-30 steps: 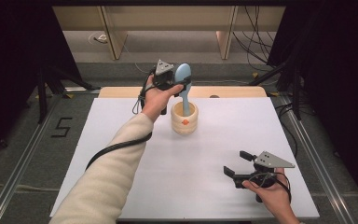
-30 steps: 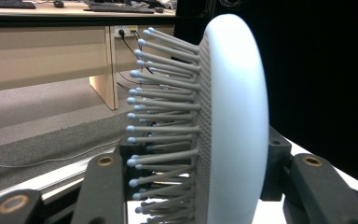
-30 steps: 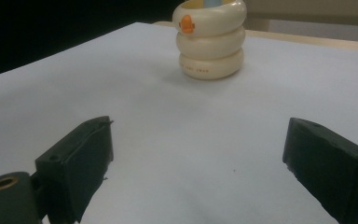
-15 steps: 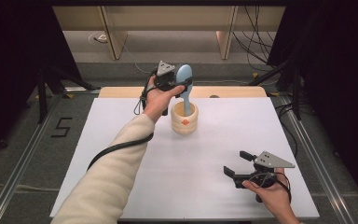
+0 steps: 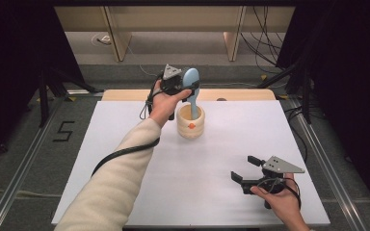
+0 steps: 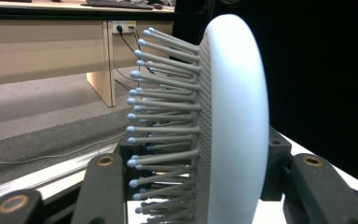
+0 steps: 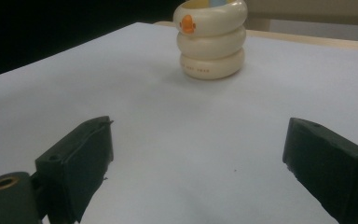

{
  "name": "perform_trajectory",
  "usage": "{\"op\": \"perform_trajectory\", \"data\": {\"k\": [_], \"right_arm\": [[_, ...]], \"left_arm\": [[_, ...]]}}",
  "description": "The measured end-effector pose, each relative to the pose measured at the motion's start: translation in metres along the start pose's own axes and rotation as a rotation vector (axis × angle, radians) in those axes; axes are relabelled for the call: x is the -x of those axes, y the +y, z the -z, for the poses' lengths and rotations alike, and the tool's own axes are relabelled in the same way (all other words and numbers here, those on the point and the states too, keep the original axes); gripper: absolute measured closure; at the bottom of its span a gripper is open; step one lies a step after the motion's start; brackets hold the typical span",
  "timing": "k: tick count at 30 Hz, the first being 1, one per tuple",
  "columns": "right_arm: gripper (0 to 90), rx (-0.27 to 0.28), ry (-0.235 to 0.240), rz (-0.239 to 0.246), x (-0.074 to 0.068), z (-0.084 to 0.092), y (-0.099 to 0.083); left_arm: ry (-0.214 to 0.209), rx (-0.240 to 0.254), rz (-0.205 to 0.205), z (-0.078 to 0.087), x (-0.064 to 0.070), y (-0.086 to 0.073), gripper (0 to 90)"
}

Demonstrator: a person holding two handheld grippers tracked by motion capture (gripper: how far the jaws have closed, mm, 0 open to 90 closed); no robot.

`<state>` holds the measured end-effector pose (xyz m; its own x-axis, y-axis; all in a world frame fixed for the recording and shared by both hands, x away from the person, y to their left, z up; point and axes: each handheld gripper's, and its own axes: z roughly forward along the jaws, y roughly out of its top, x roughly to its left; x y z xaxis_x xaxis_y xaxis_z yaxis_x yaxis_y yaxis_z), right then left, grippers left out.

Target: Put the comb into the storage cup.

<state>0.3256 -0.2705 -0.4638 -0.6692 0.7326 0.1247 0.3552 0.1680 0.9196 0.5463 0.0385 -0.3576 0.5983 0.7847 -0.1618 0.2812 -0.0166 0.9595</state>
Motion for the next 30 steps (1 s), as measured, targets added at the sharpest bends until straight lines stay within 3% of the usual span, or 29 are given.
{"op": "perform_trajectory", "data": {"k": [30], "right_arm": [[9.4, -0.003, 0.002, 0.001, 0.000, 0.000, 0.000]], "left_arm": [[-0.001, -0.023, 0.018, -0.005, -0.001, -0.016, 49.5]]}}
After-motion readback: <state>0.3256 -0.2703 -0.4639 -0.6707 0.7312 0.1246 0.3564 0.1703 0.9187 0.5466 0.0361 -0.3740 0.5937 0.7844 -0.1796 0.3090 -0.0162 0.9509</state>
